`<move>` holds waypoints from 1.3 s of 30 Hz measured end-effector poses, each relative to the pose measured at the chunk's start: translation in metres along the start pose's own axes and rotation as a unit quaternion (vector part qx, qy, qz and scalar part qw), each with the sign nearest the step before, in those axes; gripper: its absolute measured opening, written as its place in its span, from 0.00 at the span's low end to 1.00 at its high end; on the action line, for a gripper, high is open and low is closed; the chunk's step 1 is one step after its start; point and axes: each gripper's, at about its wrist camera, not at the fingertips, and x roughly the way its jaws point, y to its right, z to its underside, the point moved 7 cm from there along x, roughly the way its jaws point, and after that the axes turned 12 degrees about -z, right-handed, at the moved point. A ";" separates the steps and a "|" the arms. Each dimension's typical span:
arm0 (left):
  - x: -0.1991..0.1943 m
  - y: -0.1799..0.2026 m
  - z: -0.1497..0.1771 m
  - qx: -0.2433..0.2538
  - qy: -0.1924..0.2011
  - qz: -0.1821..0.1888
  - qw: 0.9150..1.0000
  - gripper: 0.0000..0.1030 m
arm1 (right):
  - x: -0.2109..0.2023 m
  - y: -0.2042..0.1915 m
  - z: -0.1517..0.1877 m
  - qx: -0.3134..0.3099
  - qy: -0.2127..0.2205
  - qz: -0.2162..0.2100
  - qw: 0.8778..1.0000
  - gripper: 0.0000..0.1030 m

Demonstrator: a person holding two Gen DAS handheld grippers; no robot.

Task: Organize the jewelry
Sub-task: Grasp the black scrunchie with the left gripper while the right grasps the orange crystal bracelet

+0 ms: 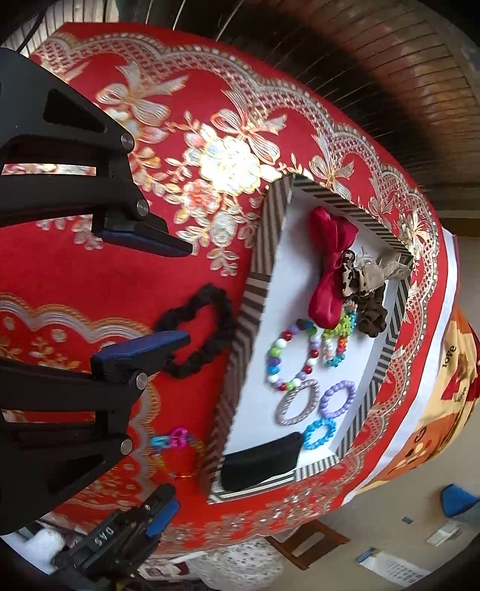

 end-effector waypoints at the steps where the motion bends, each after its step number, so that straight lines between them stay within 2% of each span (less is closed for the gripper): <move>1: 0.004 0.001 -0.004 -0.002 -0.002 0.003 1.000 0.40 | 0.003 0.001 -0.002 0.000 0.000 0.002 1.000 0.41; 6: 0.027 0.009 -0.014 0.019 -0.020 -0.003 1.000 0.41 | 0.021 0.004 -0.005 -0.005 -0.006 0.009 1.000 0.41; 9: 0.037 0.012 -0.015 0.030 -0.027 -0.012 0.999 0.42 | 0.023 0.004 -0.008 -0.019 0.001 0.021 1.000 0.27; 11: 0.038 0.014 -0.017 0.039 -0.016 -0.017 0.999 0.45 | 0.024 0.006 -0.010 -0.016 0.001 0.013 1.000 0.16; 13: 0.038 0.016 -0.019 0.051 -0.012 -0.021 0.998 0.46 | 0.024 0.007 -0.011 -0.021 -0.001 0.014 1.000 0.10; 16: 0.038 0.020 -0.019 0.069 -0.010 -0.021 0.997 0.43 | 0.022 0.005 -0.012 -0.022 0.001 0.009 1.000 0.08; 17: 0.038 0.022 -0.019 0.074 -0.011 -0.016 0.997 0.27 | 0.019 0.004 -0.013 -0.020 0.005 0.005 1.000 0.08; 19: 0.037 0.024 -0.016 0.085 -0.022 -0.005 0.996 0.13 | 0.007 -0.002 -0.016 -0.019 0.019 -0.008 1.000 0.08; 23: 0.028 0.022 -0.012 0.074 -0.036 0.015 0.996 0.11 | -0.013 -0.018 -0.024 -0.034 0.040 -0.022 0.998 0.08; 31: -0.030 0.019 -0.024 0.063 0.010 0.045 0.997 0.11 | -0.058 -0.045 -0.044 -0.059 0.086 -0.054 0.993 0.08; 39: -0.066 0.025 -0.049 0.065 0.051 0.047 0.996 0.11 | -0.084 -0.061 -0.064 -0.075 0.117 -0.069 0.988 0.08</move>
